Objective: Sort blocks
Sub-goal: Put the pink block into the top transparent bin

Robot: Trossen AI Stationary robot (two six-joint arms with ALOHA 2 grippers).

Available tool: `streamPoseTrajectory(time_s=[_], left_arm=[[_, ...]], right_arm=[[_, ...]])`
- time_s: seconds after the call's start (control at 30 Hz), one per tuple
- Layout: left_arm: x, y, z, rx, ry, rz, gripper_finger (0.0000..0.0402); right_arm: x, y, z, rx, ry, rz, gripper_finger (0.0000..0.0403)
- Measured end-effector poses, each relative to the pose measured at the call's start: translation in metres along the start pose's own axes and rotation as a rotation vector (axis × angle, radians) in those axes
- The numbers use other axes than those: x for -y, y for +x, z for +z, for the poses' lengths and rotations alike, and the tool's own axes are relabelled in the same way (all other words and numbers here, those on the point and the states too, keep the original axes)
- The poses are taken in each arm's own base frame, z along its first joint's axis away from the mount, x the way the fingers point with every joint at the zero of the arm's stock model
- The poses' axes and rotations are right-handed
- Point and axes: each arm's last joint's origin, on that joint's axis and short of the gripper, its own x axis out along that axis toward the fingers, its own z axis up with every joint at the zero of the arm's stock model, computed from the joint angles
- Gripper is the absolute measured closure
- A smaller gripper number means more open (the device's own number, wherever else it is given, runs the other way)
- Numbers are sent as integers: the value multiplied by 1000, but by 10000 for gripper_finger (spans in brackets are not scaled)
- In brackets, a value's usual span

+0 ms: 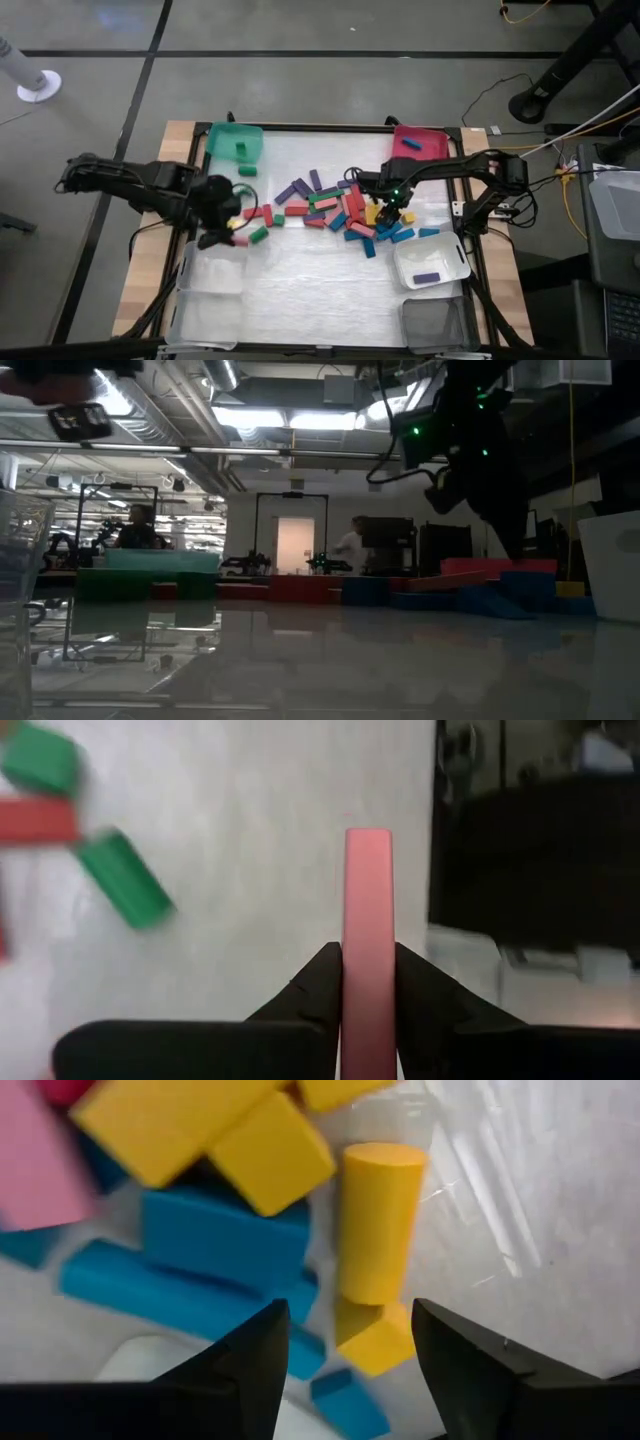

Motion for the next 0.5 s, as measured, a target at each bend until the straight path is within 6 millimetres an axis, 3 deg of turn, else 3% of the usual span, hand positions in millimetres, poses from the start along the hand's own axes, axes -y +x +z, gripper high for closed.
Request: streamPoseTrajectory(time_s=[0.5], left_arm=[[27,13,-32,-254,-31,-61,349]], right_arm=[[4,38,-1,74,-1,-7,191]])
